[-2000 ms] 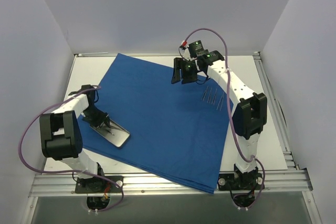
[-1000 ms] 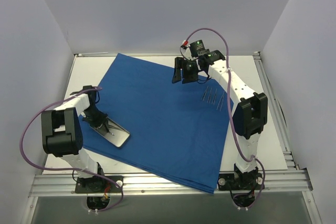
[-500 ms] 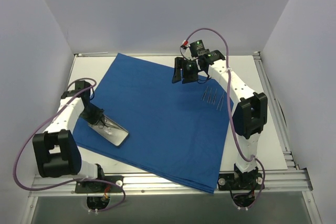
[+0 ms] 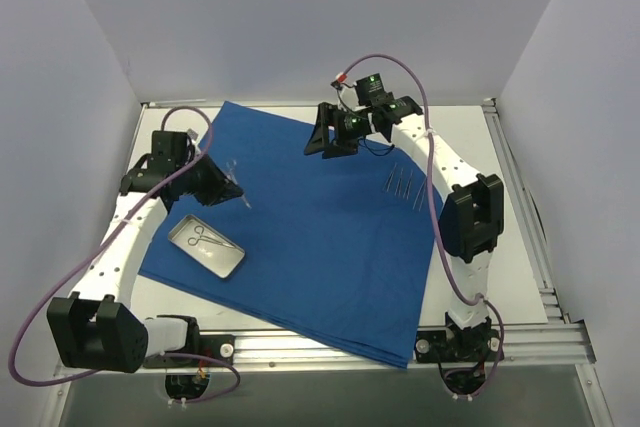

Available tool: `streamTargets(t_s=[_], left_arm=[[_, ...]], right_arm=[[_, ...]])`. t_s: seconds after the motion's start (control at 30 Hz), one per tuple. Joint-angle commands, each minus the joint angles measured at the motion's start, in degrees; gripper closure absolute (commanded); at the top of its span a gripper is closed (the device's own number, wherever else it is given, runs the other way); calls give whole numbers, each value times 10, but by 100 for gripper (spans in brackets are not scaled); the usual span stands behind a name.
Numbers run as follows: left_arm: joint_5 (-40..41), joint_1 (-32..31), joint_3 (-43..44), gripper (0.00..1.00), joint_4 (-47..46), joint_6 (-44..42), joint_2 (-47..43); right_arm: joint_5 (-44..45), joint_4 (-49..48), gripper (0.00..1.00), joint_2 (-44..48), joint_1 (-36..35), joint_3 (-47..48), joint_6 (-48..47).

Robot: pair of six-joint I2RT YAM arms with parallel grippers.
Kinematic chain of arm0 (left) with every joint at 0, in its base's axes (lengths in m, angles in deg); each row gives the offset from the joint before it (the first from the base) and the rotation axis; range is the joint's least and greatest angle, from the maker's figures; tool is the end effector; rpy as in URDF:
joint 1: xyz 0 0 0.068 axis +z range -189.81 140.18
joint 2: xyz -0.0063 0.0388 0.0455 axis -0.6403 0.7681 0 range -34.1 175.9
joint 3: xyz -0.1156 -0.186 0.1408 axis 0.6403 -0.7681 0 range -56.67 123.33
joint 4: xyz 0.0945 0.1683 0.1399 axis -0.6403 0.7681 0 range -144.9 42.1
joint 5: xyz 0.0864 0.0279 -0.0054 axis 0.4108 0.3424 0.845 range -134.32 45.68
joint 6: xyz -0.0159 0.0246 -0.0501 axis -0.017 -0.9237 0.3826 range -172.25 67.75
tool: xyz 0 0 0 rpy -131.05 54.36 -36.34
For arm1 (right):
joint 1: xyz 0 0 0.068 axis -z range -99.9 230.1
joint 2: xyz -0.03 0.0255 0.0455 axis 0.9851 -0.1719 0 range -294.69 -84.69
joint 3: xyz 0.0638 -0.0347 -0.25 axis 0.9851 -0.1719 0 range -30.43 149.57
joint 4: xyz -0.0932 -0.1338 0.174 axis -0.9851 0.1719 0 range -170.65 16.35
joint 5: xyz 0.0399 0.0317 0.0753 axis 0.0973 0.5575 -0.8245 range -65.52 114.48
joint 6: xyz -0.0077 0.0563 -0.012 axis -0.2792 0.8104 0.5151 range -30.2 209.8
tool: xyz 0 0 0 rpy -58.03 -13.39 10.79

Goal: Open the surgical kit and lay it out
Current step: Place the medical item in the surgical kit.

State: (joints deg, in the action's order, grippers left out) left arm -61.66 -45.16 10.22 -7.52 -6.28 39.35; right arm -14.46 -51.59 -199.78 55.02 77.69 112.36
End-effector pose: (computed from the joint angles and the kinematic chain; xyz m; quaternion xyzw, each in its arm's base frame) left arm 0.2390 -0.0350 0.2966 -0.2826 0.8978 -0.2617 0.2137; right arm 0.3859 0.2096 0.3111 -0.1696 0.8366 0.4445 0.2714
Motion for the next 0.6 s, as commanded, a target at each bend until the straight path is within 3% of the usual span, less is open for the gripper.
streamTargets(t_s=[0.0, 0.17, 0.3, 0.4, 0.57], left_arm=[[-155, -35, 0, 98, -203, -5, -24], [-233, -63, 9, 98, -302, 23, -13], [-276, -73, -22, 98, -424, 71, -13], [-307, -83, -33, 98, -501, 108, -6], [-322, -85, -33, 98, -547, 133, 8]], right_arm=[[-136, -108, 37, 12, -16, 6, 60], [-195, -260, 35, 36, -48, -35, 175], [-206, -466, 35, 87, -45, -118, 301], [-228, -537, 36, 91, -47, -135, 346], [-232, -650, 39, 105, -46, -174, 418]])
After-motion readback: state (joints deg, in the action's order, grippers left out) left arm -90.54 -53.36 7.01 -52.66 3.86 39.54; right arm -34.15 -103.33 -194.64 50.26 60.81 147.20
